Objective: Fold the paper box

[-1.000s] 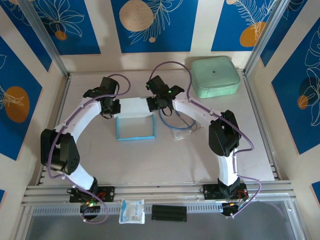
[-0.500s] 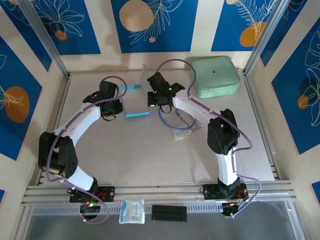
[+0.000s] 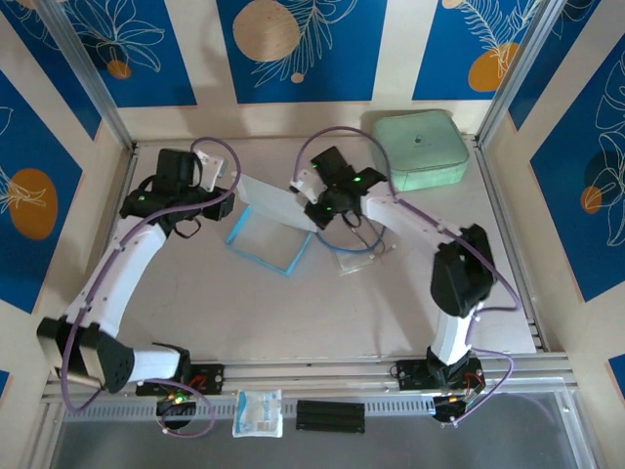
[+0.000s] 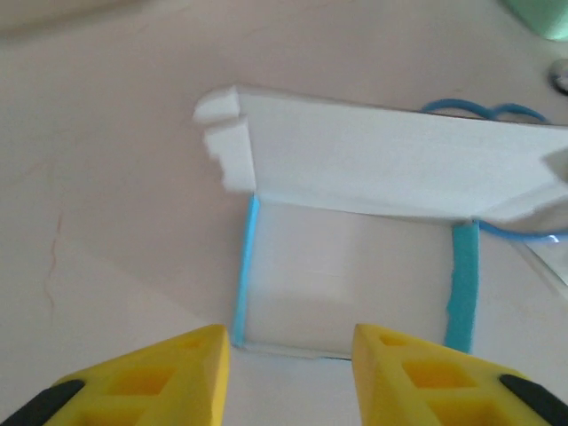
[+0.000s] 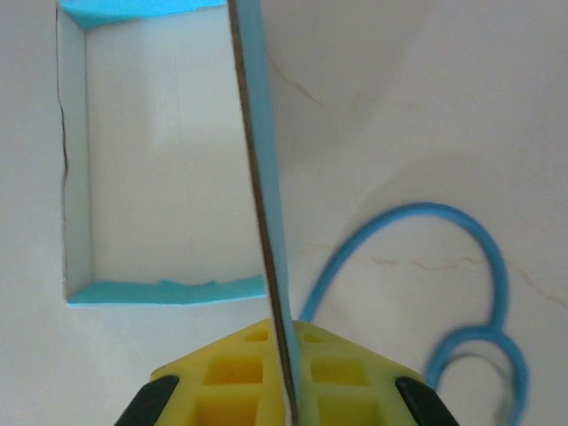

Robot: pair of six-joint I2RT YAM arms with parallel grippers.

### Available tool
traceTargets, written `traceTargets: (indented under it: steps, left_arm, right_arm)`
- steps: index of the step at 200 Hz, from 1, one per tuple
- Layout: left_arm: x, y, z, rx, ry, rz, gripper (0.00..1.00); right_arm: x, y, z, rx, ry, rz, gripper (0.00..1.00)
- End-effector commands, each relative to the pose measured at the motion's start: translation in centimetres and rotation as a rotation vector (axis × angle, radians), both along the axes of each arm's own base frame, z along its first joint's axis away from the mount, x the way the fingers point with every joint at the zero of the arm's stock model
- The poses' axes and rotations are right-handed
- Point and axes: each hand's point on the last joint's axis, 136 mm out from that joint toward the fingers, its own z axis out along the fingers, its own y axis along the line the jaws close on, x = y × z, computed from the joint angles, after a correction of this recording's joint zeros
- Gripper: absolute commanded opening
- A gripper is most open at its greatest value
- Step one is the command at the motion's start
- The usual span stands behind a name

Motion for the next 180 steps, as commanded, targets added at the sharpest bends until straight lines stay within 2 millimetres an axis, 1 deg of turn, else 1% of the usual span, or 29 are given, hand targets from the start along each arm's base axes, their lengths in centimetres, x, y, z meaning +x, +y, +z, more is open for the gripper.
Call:
traceTargets:
  steps: [1,13,24,33,40,48,69,84,98,125,138,165,180]
  left_arm:
    - [-3.2,-2.2,0.4,0.011,0.020,-0.274,0.53]
    - [-4.2,-2.8,0.4,0.008,0.033,-0.349,0.69]
    - [-4.5,-2.9,0.1,0.022,0.054,-0.383,0.83]
    - [-4.5,-2.7,-0.3,0.047,0.070,-0.393,0.89]
    - [-4.4,-2.5,-0.5,0.071,0.078,-0.402,0.90]
    - [-4.4,-2.5,-0.7,0.083,0.086,-0.413,0.91]
    - [-4.7,-3.2,-1.4,0.063,0.131,-0.467,0.92]
    - [-3.7,-2.4,-2.5,0.116,0.146,-0.437,0.93]
    - [-3.3,-2.1,-3.3,0.145,0.157,-0.434,0.93]
    - [-3.8,-3.5,-4.9,0.083,0.234,-0.497,0.93]
    - [-3.7,-3.6,-6.0,0.082,0.257,-0.491,0.91]
    - [-2.5,-2.5,-8.4,0.143,0.277,-0.419,0.81]
    - [-2.2,-2.5,-9.4,0.152,0.297,-0.411,0.76]
  right_arm:
    - [-2.9,-0.9,2.8,0.028,-0.041,0.299,0.00]
    - [-2.9,-1.3,2.6,0.020,-0.032,0.328,0.00]
    - [-2.9,-1.5,2.5,0.035,-0.009,0.350,0.00]
    - [-3.1,-1.5,2.5,0.051,0.006,0.376,0.00]
    - [-3.1,-1.5,2.3,0.052,0.011,0.396,0.00]
    - [-3.2,-1.6,1.9,0.038,0.012,0.417,0.00]
    - [-3.0,-1.8,0.9,-0.005,0.004,0.453,0.00]
    - [-3.0,-2.1,0.1,-0.035,0.004,0.472,0.00]
    - [-2.8,-2.4,-0.5,-0.061,0.007,0.475,0.00]
    - [-2.8,-2.1,-0.5,-0.048,0.003,0.478,0.00]
    - [-2.8,-1.9,-0.6,-0.046,-0.003,0.482,0.00]
    - [-2.7,-1.9,-1.0,-0.056,-0.007,0.487,0.00]
    - [-2.7,-1.9,-1.1,-0.059,-0.011,0.488,0.00]
